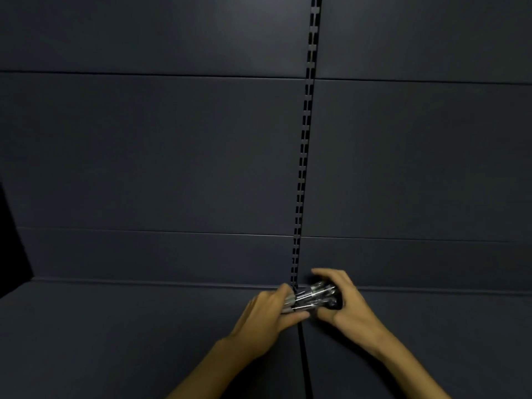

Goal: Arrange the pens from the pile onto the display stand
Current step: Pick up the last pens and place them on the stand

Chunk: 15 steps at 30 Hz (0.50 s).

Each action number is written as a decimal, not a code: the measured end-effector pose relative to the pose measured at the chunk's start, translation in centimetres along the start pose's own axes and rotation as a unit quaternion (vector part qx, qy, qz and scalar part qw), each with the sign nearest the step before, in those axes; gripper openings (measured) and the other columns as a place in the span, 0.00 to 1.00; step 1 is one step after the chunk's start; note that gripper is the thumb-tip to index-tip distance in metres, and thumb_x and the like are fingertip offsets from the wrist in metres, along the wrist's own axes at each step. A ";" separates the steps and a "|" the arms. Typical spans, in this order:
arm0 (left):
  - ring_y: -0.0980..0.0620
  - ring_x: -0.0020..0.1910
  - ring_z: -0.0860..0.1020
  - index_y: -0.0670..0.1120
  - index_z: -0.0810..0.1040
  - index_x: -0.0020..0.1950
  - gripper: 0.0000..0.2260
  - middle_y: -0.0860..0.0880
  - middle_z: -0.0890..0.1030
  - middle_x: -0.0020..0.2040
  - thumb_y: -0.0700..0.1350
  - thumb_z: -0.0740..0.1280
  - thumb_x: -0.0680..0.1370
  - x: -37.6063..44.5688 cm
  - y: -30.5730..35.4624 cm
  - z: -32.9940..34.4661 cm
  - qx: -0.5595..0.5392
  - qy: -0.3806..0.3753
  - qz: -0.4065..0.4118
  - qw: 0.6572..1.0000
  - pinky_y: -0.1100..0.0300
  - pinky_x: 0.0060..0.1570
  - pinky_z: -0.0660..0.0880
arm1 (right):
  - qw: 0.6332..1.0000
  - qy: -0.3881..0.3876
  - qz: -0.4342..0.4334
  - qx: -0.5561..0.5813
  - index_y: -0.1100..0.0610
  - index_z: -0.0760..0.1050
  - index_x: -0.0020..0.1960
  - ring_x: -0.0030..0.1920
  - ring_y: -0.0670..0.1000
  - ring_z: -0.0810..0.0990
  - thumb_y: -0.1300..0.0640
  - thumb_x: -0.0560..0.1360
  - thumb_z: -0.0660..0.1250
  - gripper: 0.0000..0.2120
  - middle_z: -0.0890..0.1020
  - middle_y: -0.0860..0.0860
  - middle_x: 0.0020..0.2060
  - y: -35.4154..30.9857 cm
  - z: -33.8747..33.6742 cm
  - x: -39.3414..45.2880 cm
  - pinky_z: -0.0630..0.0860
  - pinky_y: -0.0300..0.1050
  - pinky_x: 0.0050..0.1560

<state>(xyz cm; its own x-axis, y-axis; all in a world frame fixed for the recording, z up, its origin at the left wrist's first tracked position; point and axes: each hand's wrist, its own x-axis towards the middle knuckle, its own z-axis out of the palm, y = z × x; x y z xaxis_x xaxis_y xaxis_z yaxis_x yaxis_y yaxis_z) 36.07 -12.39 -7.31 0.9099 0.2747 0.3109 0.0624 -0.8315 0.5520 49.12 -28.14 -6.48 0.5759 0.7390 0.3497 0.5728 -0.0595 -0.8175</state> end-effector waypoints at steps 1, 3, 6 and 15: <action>0.63 0.45 0.80 0.49 0.71 0.49 0.14 0.57 0.82 0.46 0.57 0.71 0.77 -0.1 0.2 0.0 -0.035 0.012 0.001 0.999 0.62 0.43 0.76 | 1.000 0.009 -0.004 0.022 0.44 0.75 0.65 0.58 0.44 0.77 0.60 0.65 0.74 0.31 0.75 0.44 0.59 -0.7 0.0 -0.1 0.76 0.40 0.60; 0.67 0.42 0.79 0.45 0.73 0.47 0.14 0.59 0.80 0.40 0.51 0.75 0.75 -0.2 0.9 0.0 -0.103 0.052 -0.005 0.993 0.71 0.39 0.71 | 0.997 0.039 -0.009 0.070 0.43 0.74 0.66 0.60 0.43 0.77 0.52 0.66 0.71 0.28 0.76 0.44 0.60 -2.3 -0.2 -0.1 0.74 0.40 0.61; 0.64 0.37 0.79 0.43 0.75 0.43 0.12 0.61 0.80 0.35 0.44 0.77 0.74 -0.1 2.7 -0.2 -0.199 0.121 -0.032 0.972 0.72 0.35 0.69 | 0.990 0.102 -0.060 0.070 0.45 0.77 0.62 0.60 0.44 0.78 0.52 0.78 0.67 0.13 0.79 0.44 0.58 -5.1 -0.7 0.9 0.74 0.44 0.62; 0.56 0.32 0.77 0.47 0.80 0.41 0.08 0.50 0.81 0.32 0.37 0.70 0.78 0.2 4.8 -0.4 -0.385 0.158 -0.083 0.906 0.63 0.33 0.72 | 0.971 0.104 -0.196 -0.090 0.55 0.82 0.52 0.51 0.43 0.80 0.58 0.83 0.61 0.10 0.81 0.43 0.46 -11.0 1.5 3.3 0.75 0.37 0.51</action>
<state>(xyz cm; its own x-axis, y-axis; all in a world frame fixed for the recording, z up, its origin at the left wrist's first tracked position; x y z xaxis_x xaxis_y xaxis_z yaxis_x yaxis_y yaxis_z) 36.35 -16.11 -4.29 0.7439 0.5902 0.3134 -0.2277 -0.2171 0.9492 43.86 -24.03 2.96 0.3884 0.5784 0.7174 0.8534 0.0680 -0.5168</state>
